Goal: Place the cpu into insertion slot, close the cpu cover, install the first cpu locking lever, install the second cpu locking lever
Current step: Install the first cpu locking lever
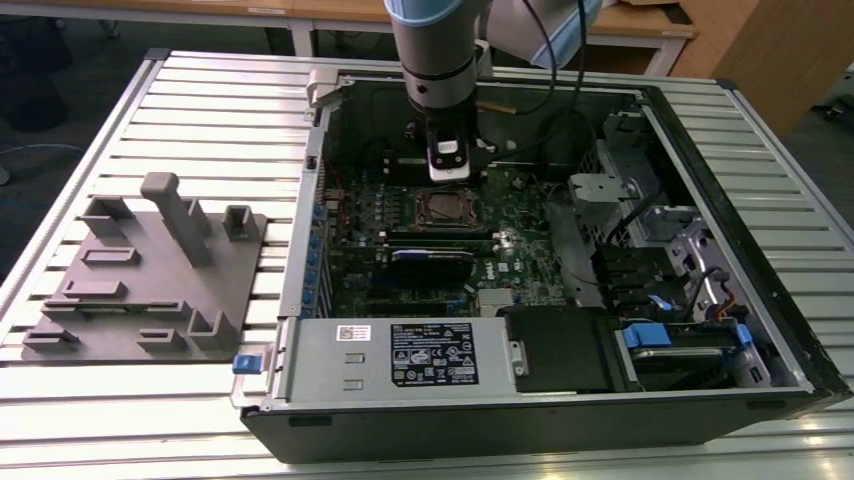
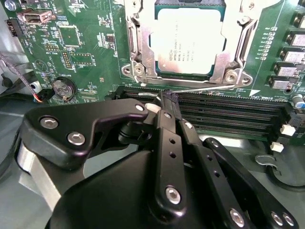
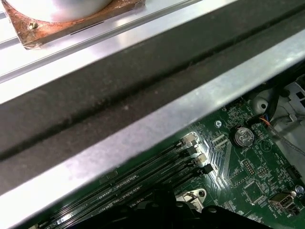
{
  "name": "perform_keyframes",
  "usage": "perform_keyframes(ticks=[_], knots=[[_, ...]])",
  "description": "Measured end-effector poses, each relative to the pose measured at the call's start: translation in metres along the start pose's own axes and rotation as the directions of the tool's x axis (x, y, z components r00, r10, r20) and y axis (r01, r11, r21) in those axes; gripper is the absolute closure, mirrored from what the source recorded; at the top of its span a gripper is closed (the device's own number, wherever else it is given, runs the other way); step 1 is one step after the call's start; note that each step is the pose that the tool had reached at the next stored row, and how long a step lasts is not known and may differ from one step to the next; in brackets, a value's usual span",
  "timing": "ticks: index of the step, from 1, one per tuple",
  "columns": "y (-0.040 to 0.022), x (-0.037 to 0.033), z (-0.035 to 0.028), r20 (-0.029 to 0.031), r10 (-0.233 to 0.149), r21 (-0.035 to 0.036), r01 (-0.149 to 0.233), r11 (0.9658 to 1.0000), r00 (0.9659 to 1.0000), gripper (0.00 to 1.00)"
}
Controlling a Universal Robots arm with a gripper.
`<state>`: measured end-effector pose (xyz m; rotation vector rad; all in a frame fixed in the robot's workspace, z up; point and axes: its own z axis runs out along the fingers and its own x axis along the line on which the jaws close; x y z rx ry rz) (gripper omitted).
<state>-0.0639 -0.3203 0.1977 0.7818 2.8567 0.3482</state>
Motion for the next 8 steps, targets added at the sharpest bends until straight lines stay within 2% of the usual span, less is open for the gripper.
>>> perform_keyframes(ticks=[3,6,8], knots=[[0.0,0.0,0.0001,0.0007,0.0,0.0005,0.0,1.0,1.0,0.9],[-0.0004,0.0003,0.0009,0.0084,-0.002,0.0006,0.002,1.0,1.0,0.9],[-0.0005,0.0006,0.0009,0.0105,-0.003,-0.0003,0.003,1.0,0.9999,0.9]])
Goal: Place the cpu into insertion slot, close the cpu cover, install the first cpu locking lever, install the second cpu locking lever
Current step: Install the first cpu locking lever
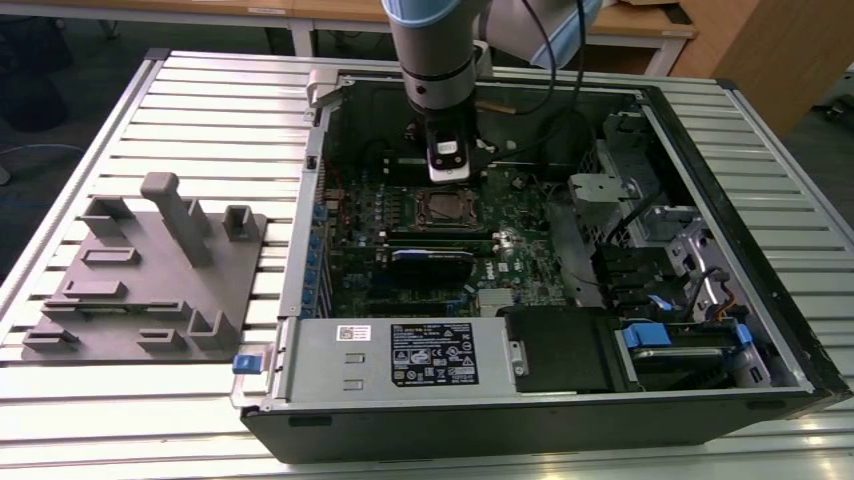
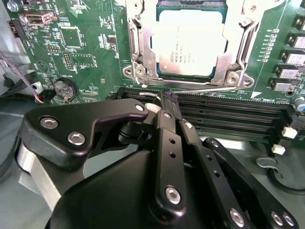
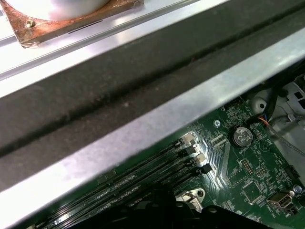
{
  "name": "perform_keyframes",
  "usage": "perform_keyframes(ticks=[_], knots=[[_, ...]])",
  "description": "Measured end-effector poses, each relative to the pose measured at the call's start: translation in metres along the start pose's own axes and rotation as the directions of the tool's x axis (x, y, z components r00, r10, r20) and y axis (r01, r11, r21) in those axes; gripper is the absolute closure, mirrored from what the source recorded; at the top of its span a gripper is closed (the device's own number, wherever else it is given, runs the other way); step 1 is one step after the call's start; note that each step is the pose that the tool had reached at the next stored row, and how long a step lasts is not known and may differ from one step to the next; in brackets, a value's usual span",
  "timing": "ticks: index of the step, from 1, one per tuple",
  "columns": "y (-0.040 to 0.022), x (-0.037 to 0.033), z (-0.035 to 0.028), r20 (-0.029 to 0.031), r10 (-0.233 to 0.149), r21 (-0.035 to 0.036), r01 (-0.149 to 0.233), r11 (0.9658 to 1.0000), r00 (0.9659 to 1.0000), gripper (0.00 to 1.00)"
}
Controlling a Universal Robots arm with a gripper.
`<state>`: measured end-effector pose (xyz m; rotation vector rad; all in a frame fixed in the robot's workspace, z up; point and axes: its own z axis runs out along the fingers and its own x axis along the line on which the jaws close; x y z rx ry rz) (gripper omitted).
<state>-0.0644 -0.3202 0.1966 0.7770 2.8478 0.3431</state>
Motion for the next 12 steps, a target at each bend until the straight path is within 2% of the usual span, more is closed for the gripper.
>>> perform_keyframes(ticks=[3,6,12], knots=[[-0.0006,0.0008,0.0002,0.0036,-0.001,-0.0025,0.001,1.0,1.0,0.9],[-0.0015,0.0022,0.0006,0.011,-0.002,-0.0068,0.002,1.0,0.9999,0.9],[-0.0016,0.0023,0.0008,0.0114,-0.002,-0.0071,0.002,1.0,0.9999,0.9]])
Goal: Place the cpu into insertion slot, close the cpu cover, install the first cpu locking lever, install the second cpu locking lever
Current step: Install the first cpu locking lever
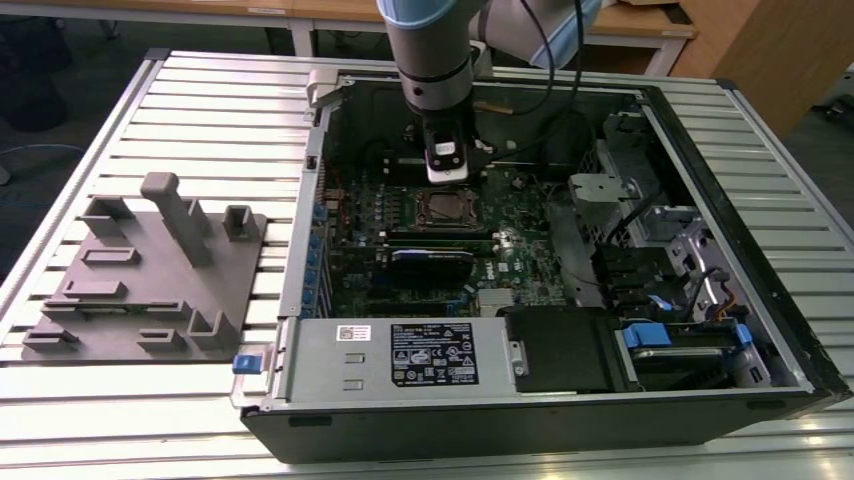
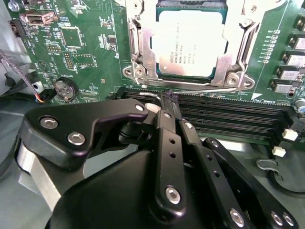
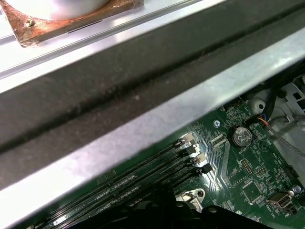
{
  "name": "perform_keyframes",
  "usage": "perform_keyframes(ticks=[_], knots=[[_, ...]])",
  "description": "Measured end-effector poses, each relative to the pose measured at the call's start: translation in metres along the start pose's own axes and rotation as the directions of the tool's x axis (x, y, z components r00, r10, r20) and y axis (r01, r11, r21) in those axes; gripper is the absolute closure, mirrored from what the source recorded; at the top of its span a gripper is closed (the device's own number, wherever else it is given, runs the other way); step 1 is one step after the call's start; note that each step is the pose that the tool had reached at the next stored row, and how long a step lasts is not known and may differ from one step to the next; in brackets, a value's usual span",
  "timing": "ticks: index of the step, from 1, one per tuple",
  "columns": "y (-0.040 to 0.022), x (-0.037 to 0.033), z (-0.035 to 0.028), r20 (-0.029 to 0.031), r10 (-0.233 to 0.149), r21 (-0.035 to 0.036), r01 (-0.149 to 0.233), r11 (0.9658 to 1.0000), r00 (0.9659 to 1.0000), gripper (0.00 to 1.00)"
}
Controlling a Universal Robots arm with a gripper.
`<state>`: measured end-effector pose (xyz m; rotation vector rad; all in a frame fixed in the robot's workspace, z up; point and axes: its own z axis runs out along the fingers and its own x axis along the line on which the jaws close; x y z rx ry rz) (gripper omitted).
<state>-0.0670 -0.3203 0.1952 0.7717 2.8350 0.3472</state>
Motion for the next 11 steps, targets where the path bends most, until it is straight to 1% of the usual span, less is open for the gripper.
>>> perform_keyframes(ticks=[4,7,11], knots=[[-0.0002,0.0001,0.0006,0.0014,0.0,0.0,0.0,1.0,1.0,0.9],[-0.0002,0.0002,0.0007,0.0027,-0.001,0.0015,0.001,1.0,1.0,0.9],[-0.0012,-0.0003,0.0008,0.0052,-0.002,0.0052,0.002,1.0,1.0,0.9]])
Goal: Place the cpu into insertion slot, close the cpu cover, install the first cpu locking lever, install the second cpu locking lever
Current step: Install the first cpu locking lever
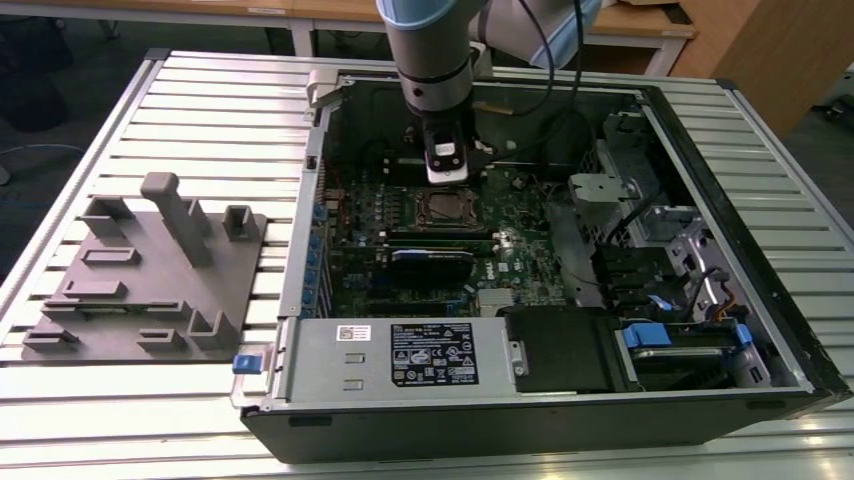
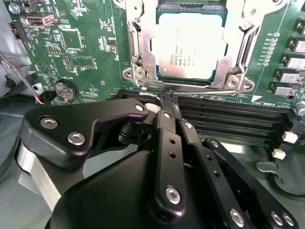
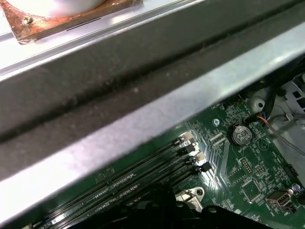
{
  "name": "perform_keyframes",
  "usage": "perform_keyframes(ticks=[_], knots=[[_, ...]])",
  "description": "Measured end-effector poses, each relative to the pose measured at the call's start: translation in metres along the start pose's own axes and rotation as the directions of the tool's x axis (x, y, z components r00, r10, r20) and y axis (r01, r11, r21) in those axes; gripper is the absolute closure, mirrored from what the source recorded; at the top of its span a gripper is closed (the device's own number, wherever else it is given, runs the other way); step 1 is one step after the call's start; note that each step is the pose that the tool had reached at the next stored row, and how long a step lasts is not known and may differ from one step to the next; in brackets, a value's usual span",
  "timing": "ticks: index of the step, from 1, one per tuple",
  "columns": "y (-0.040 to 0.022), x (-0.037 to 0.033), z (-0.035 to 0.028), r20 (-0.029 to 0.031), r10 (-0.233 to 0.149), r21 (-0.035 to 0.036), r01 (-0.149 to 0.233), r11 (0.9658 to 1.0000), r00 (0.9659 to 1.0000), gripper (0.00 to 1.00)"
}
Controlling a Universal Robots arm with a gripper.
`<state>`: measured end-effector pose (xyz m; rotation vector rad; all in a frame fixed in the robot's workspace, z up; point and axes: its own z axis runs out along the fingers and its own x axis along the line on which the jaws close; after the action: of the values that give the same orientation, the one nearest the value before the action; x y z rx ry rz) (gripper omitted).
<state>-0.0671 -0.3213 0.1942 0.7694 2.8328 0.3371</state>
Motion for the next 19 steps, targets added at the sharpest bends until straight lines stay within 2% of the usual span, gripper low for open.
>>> perform_keyframes(ticks=[11,17,19], knots=[[-0.0038,-0.0019,0.0011,0.0094,-0.004,0.006,0.004,1.0,0.9999,0.9],[-0.0039,-0.0019,0.0013,0.0101,-0.004,0.006,0.004,1.0,0.9999,0.9],[-0.0034,-0.0021,-0.0005,0.01,-0.004,0.0057,0.004,1.0,0.9999,0.9]])
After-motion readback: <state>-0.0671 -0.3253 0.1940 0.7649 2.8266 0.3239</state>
